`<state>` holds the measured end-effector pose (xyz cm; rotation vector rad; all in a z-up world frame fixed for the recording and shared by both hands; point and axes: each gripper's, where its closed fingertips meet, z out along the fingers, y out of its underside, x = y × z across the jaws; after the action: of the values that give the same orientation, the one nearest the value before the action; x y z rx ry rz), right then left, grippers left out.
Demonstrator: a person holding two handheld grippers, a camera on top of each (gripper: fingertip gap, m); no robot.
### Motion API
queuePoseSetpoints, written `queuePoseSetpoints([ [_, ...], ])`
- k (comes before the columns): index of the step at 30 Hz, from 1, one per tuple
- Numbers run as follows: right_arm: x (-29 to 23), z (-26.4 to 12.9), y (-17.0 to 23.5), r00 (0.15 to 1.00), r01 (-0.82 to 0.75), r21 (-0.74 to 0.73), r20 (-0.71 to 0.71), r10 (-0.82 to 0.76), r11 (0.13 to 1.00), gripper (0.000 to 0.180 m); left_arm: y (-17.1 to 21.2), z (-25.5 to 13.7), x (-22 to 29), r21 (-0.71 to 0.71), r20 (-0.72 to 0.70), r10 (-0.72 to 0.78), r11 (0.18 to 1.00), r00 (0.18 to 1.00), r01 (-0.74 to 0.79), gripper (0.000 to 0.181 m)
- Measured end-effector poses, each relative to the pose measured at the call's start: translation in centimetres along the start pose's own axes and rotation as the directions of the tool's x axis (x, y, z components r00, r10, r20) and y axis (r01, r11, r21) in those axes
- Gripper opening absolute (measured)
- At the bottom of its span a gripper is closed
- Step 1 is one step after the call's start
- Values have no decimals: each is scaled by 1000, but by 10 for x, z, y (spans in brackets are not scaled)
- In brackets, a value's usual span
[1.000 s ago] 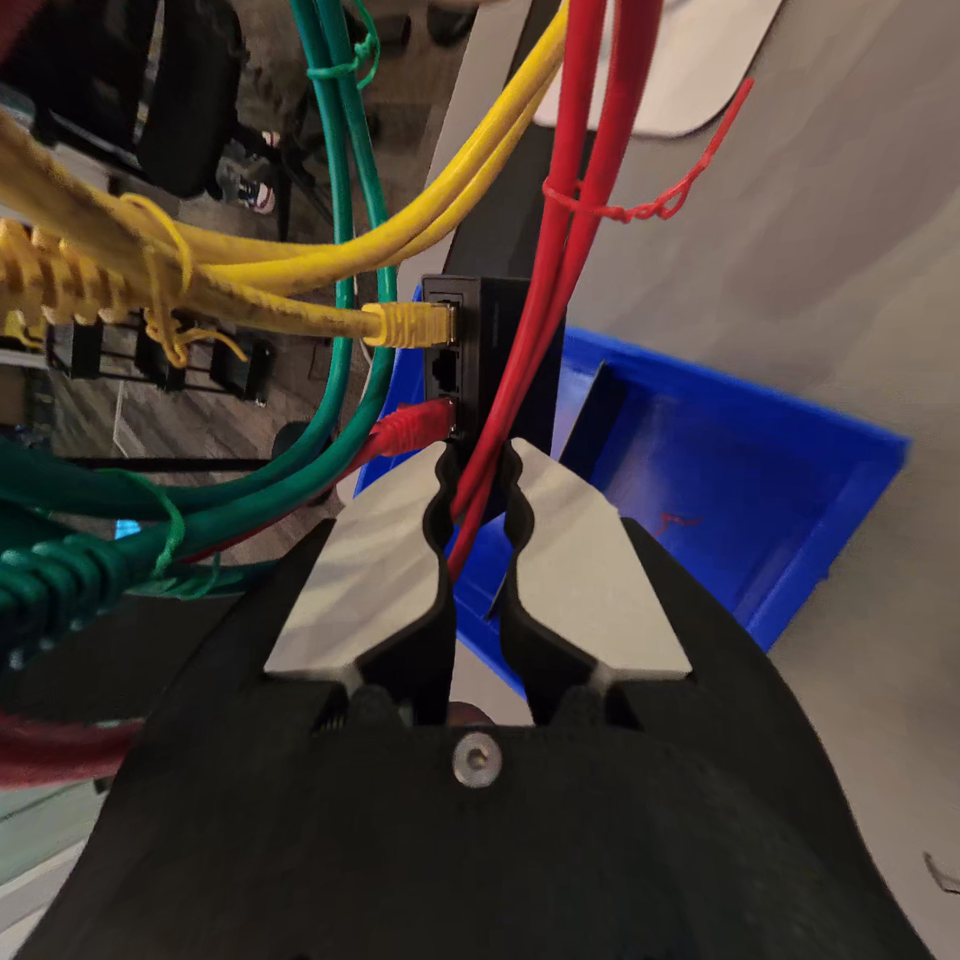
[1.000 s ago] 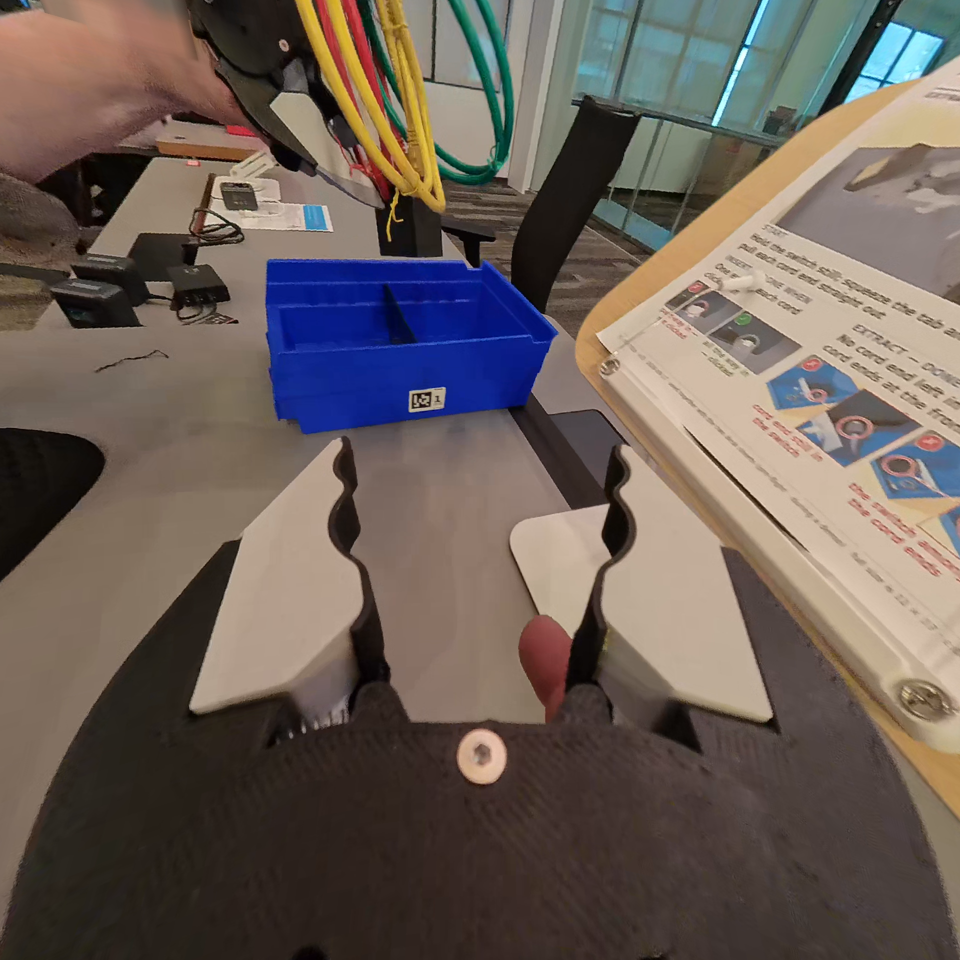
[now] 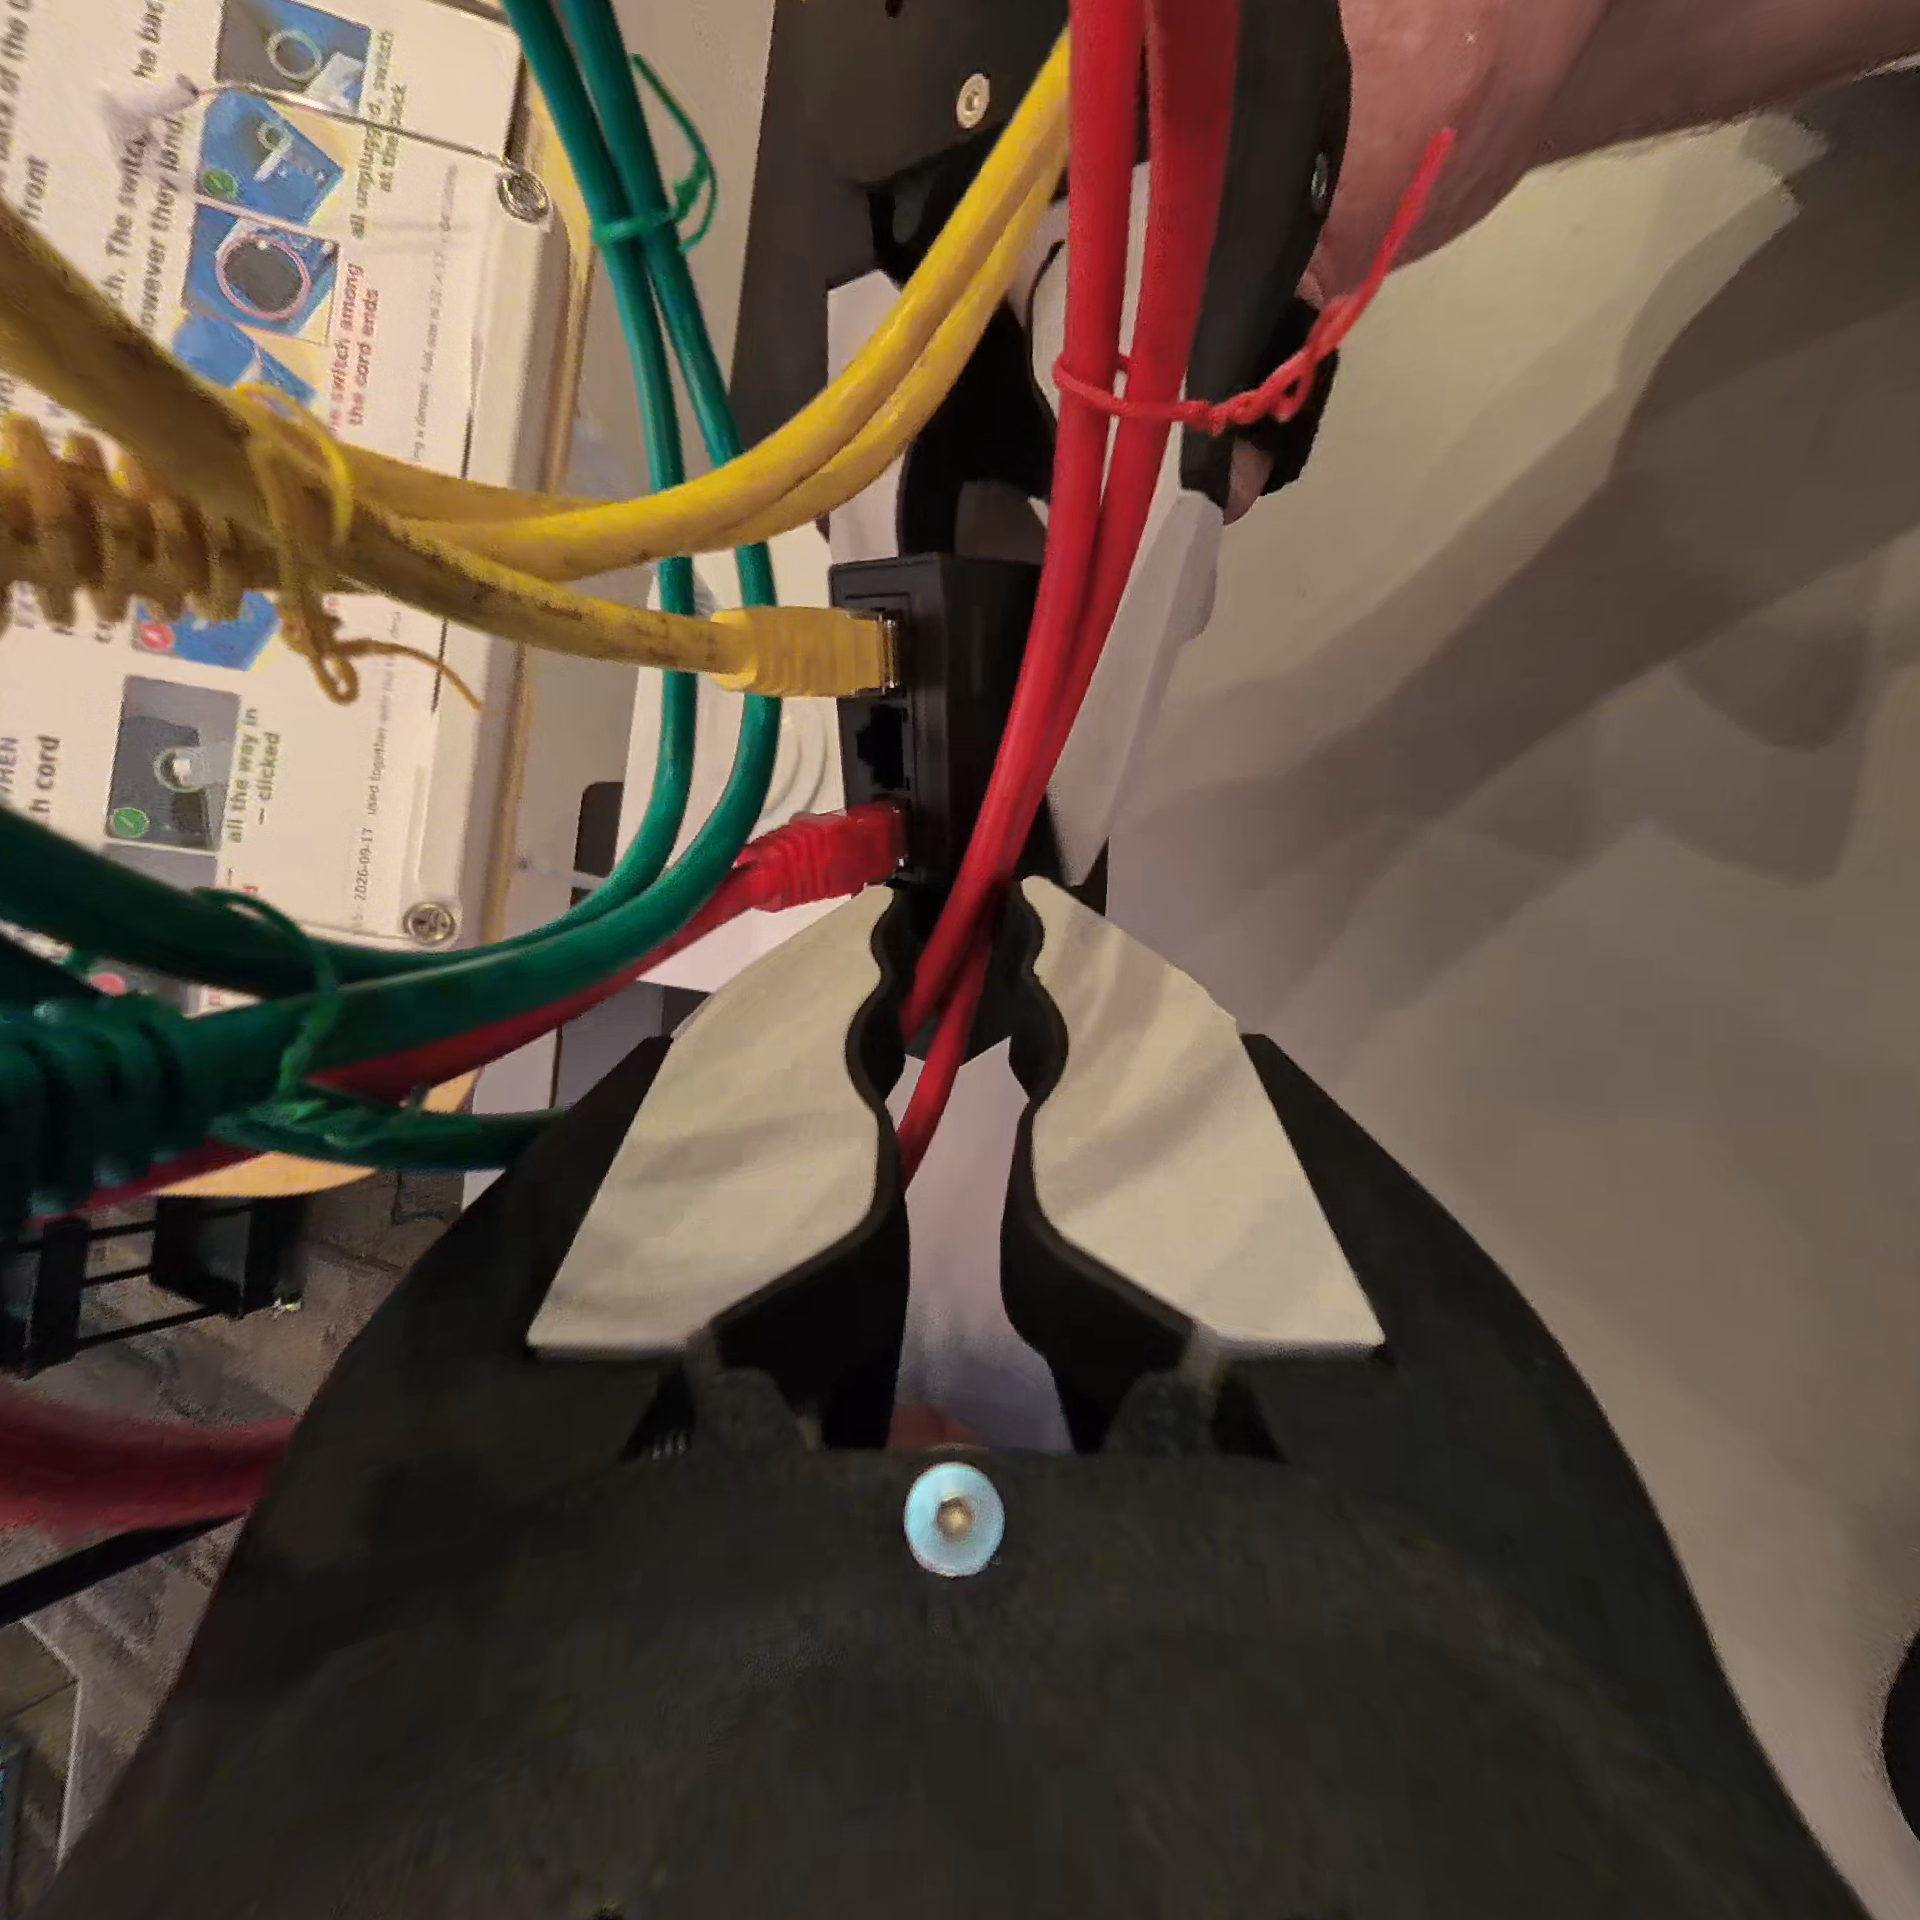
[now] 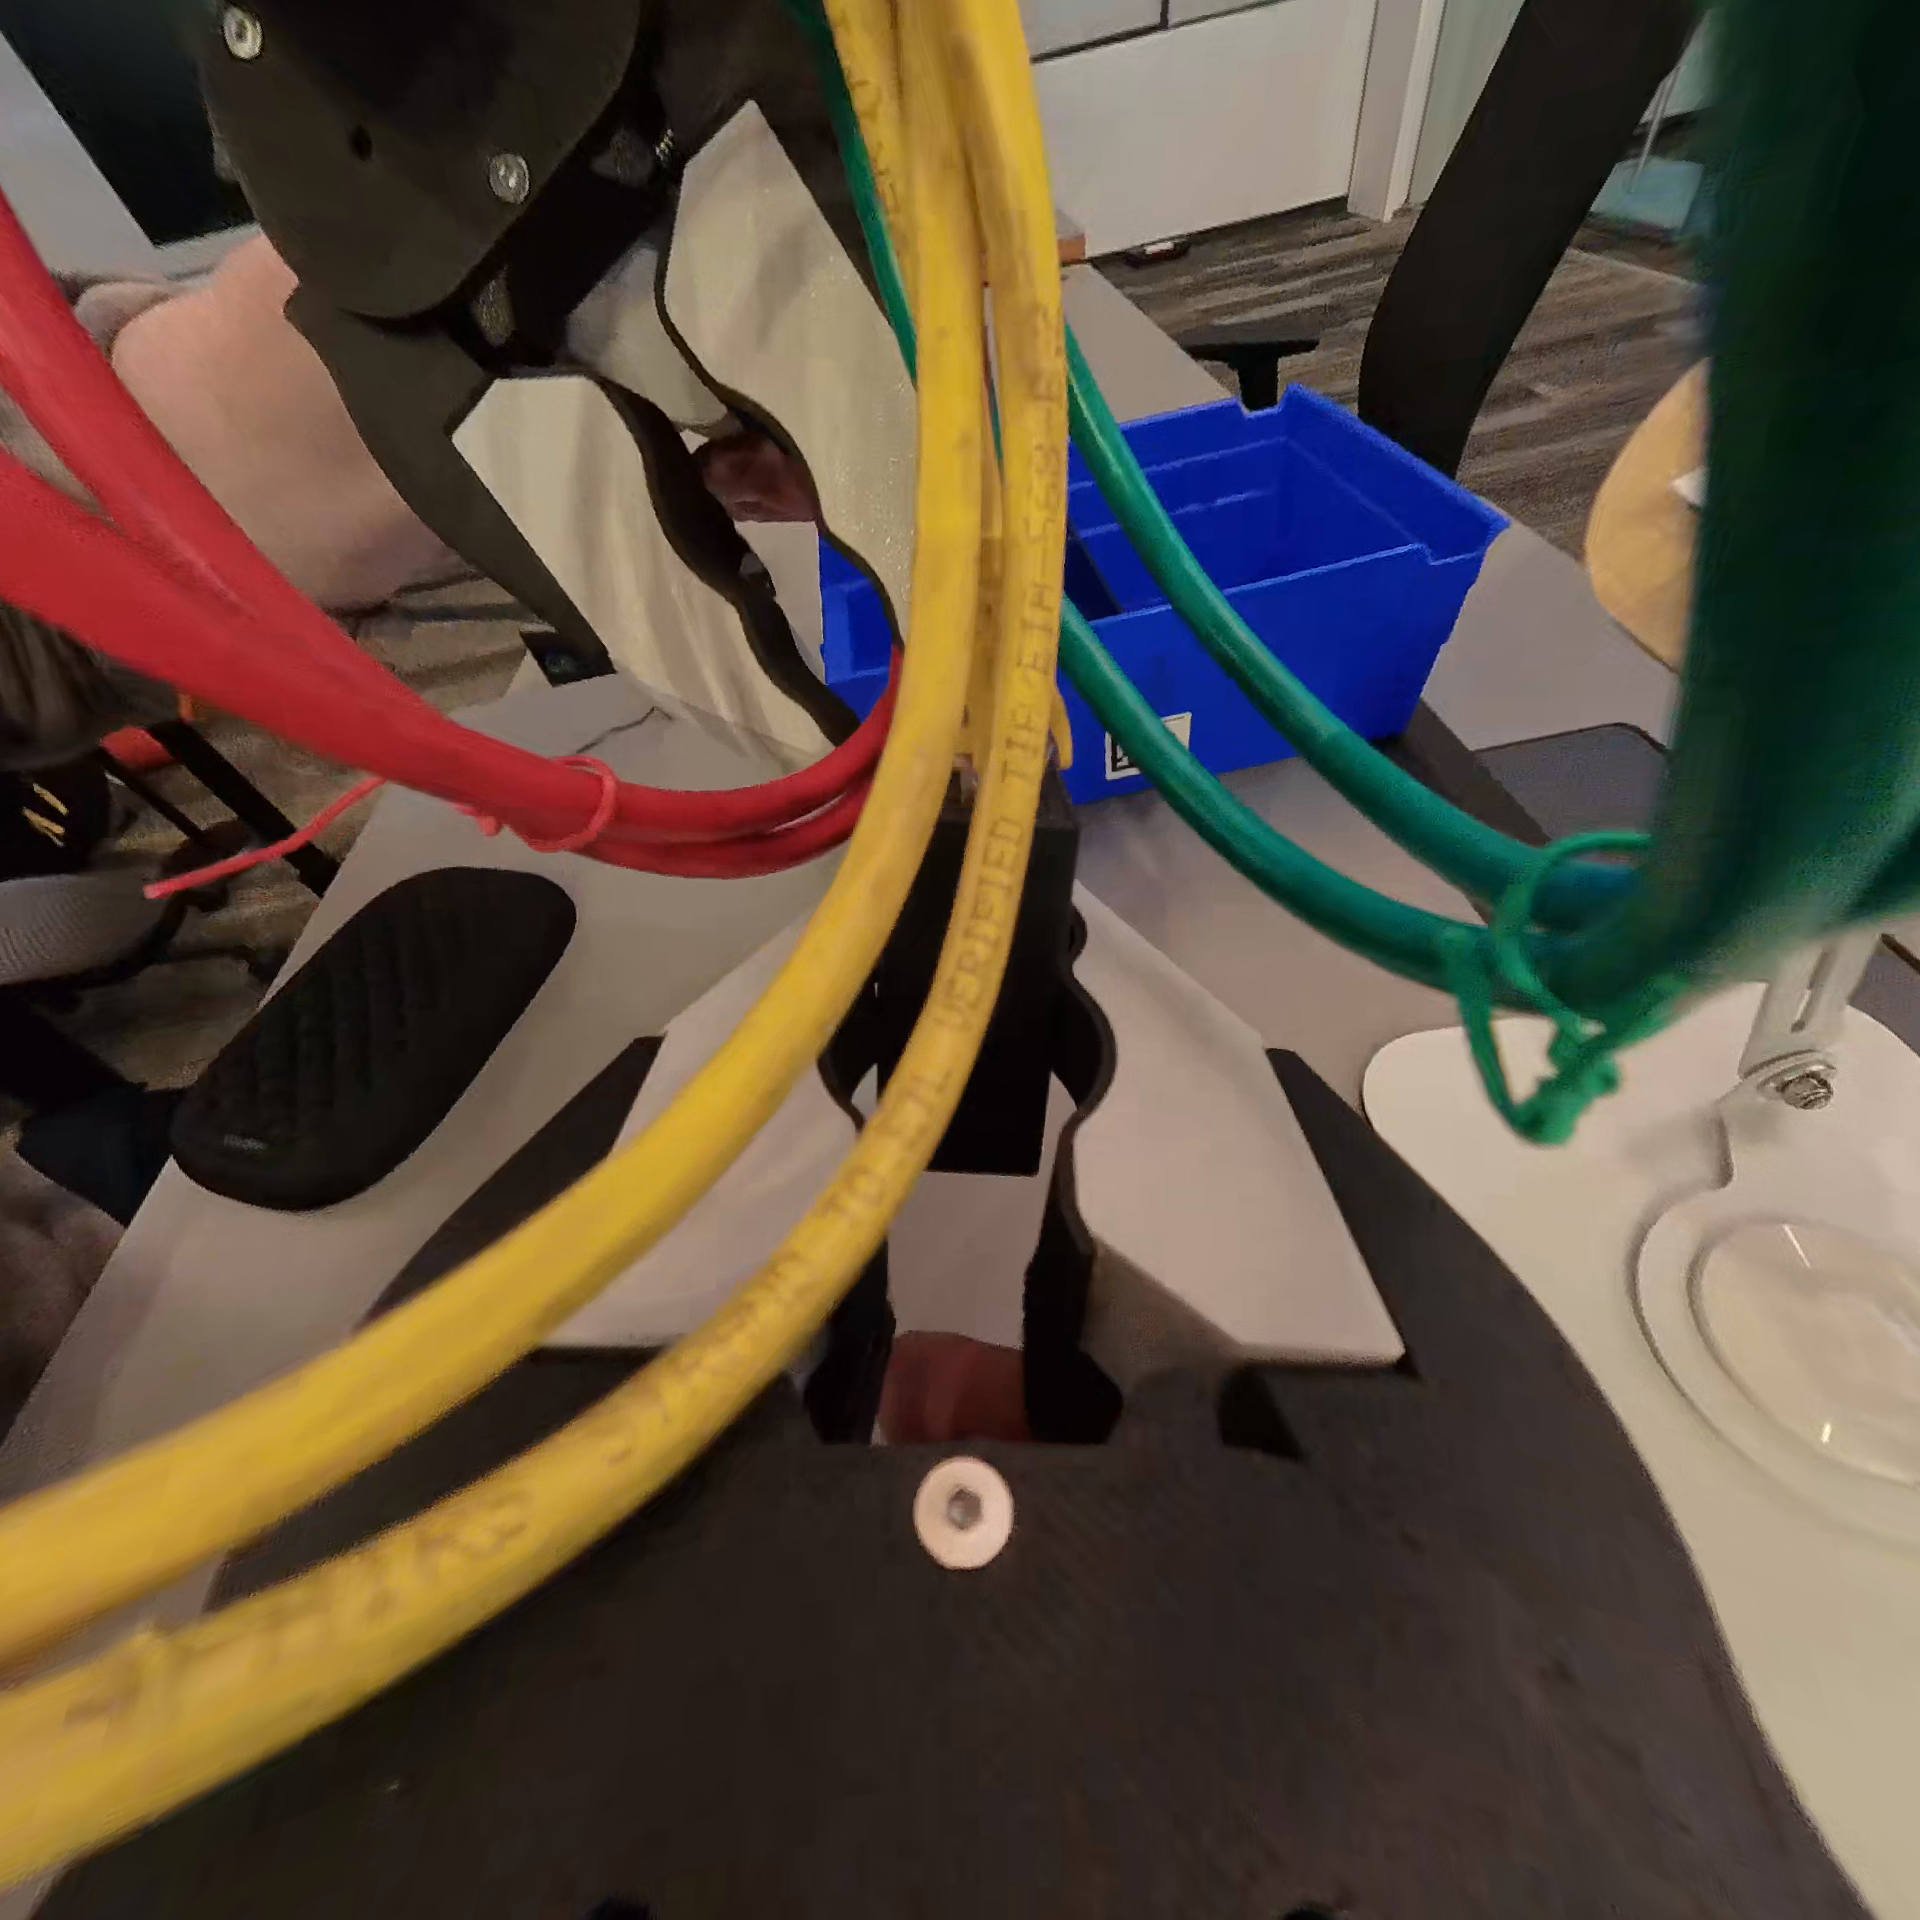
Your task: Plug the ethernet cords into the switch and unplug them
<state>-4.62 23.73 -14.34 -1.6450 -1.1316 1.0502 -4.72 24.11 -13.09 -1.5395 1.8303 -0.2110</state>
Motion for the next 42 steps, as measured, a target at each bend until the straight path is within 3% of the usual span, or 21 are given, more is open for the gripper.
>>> queuePoseSetpoints([
  [5, 4, -9, -16, 998, -62, 100, -7, 63, 993, 25, -14, -7, -11, 15, 72, 31, 999, 997, -32, 21],
  [13, -5, -20, -44, 986, -168, 234, 57, 158, 958, 26, -26, -46, -13, 20, 287, 65, 997, 956, -73, 52],
  [17, -11, -25, -57, 983, -180, 297, 84, 162, 938, 26, -23, -75, -7, 117, 390, -73, 993, 918, 29, 57],
  [21, -25, -33, -75, 965, -235, 407, 204, 163, 883, 27, -14, -87, 8, 308, 336, -329, 924, 883, 227, 57],
  [25, -41, -37, -86, 935, -288, 476, 329, 135, 831, 25, -24, -77, 11, 557, 72, -571, 703, 818, 442, 57],
  [29, -51, -33, -88, 918, -302, 509, 382, 103, 806, 25, -41, -71, 8, 650, -56, -588, 591, 807, 477, 54],
  [33, -59, -28, -84, 917, -267, 505, 394, 55, 821, 25, -53, -63, 14, 623, -253, -551, 536, 795, 570, 52],
  [38, -66, -25, -83, 913, -237, 507, 407, 12, 828, 25, -57, -58, 22, 596, -339, -502, 540, 796, 595, 30],
  [42, -66, -22, -83, 913, -243, 501, 407, 22, 831, 25, -54, -59, 22, 596, -372, -506, 512, 778, 618, 29],
])
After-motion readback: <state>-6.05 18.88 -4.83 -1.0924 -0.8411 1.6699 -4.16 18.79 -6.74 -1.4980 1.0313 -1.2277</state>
